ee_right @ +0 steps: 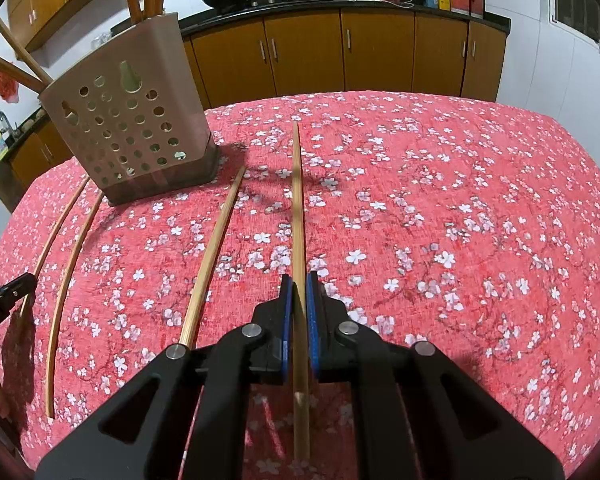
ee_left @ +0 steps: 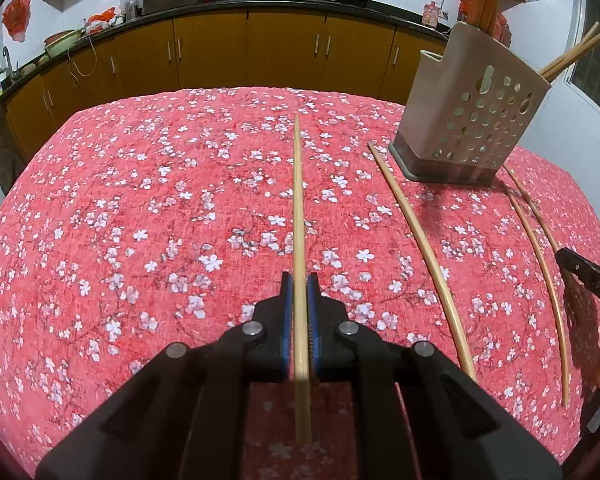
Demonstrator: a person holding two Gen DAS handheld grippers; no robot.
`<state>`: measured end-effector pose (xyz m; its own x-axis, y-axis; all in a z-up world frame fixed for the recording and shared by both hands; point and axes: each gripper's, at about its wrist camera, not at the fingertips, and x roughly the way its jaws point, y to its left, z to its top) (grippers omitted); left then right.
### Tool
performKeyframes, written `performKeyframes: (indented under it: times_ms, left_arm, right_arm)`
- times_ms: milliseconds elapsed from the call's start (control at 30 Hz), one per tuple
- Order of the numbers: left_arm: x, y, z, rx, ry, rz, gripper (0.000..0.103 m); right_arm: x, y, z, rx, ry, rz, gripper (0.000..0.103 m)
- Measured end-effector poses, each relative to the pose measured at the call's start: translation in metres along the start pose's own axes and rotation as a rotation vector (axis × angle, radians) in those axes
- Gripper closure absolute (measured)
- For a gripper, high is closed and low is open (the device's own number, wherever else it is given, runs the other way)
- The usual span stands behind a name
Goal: Organize utensils
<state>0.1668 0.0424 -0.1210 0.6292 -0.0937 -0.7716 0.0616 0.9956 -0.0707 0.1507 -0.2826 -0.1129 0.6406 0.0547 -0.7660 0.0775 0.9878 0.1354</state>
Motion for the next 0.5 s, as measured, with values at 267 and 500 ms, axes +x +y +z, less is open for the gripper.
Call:
performKeyframes:
  times_ms: [267, 500]
  left_arm:
    - [-0.012, 0.002, 0.012, -0.003, -0.02, -0.008, 0.095]
    - [-0.05, 0.001, 0.035, 0.008, -0.13, -0.022, 0.095]
  right_arm:
    - [-0.031, -0.003, 0.012, 0.012, -0.092, 0.031, 0.095]
    - [-0.062, -0.003, 0.029, -0.002, -0.193, 0.026, 0.095]
